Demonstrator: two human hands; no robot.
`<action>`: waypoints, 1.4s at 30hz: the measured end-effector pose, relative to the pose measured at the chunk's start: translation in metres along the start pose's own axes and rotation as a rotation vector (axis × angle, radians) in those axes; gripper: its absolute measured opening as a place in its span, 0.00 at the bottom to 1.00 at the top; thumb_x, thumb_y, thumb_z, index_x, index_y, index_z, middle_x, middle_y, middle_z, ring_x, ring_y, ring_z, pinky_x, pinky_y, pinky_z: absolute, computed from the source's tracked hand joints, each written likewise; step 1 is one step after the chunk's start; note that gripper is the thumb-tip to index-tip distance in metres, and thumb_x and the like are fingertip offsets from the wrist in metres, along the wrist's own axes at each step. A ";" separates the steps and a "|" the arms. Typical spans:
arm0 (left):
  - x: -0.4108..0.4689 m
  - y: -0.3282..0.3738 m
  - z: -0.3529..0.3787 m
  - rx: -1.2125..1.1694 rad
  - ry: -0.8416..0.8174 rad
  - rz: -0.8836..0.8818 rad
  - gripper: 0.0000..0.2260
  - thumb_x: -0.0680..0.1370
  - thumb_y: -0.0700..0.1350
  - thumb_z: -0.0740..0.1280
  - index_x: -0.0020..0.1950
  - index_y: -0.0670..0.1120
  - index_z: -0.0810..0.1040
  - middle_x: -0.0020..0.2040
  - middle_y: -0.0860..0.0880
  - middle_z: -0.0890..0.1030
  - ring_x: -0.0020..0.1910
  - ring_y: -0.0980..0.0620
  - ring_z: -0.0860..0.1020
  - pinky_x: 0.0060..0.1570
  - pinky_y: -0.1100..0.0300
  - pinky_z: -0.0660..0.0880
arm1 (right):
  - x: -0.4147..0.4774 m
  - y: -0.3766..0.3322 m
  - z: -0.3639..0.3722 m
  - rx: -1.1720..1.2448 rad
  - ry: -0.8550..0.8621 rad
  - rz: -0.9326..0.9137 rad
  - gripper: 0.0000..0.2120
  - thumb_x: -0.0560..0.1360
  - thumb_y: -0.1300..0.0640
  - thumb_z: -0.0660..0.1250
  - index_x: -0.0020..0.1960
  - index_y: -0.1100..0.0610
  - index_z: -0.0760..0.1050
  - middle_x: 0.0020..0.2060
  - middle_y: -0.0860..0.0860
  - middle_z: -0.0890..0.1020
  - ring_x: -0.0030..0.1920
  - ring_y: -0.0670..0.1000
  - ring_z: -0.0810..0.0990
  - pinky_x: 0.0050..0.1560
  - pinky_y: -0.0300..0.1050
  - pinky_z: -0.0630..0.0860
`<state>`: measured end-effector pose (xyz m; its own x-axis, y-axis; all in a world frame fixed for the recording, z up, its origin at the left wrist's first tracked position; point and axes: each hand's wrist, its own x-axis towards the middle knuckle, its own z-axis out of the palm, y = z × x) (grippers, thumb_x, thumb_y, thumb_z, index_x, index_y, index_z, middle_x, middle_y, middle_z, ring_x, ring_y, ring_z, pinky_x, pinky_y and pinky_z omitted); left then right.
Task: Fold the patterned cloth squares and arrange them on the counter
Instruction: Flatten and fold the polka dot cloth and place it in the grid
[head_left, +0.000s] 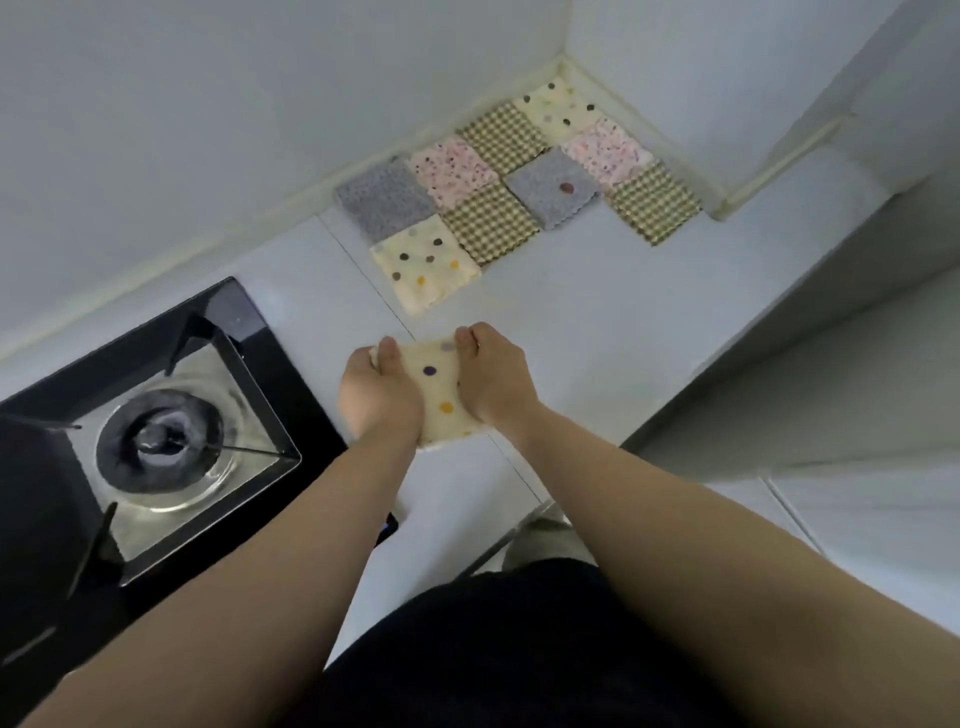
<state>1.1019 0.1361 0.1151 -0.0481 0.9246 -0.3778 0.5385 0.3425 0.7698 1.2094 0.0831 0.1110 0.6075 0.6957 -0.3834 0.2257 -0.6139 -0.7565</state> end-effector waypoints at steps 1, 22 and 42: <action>0.007 -0.006 0.005 0.021 0.041 -0.027 0.17 0.84 0.57 0.57 0.50 0.46 0.76 0.39 0.51 0.77 0.42 0.44 0.77 0.46 0.50 0.76 | 0.011 0.005 0.007 -0.014 -0.057 0.002 0.18 0.86 0.46 0.51 0.52 0.57 0.74 0.44 0.51 0.79 0.43 0.50 0.77 0.44 0.46 0.71; 0.050 0.133 0.219 0.107 -0.245 -0.152 0.16 0.84 0.60 0.55 0.57 0.49 0.69 0.44 0.50 0.80 0.44 0.46 0.80 0.44 0.49 0.78 | 0.241 0.042 -0.169 -0.552 0.081 -0.066 0.19 0.85 0.41 0.50 0.57 0.53 0.73 0.43 0.50 0.78 0.44 0.54 0.75 0.44 0.49 0.69; 0.054 0.125 0.277 0.721 -0.576 0.498 0.22 0.81 0.52 0.67 0.73 0.50 0.67 0.72 0.48 0.60 0.58 0.44 0.77 0.57 0.49 0.76 | 0.272 0.087 -0.196 -0.665 -0.080 -0.190 0.25 0.80 0.55 0.64 0.76 0.54 0.65 0.65 0.56 0.73 0.60 0.57 0.75 0.54 0.50 0.72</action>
<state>1.3998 0.1828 0.0489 0.6228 0.6497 -0.4359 0.7701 -0.4105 0.4883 1.5438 0.1454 0.0449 0.4585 0.8237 -0.3336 0.7568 -0.5587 -0.3393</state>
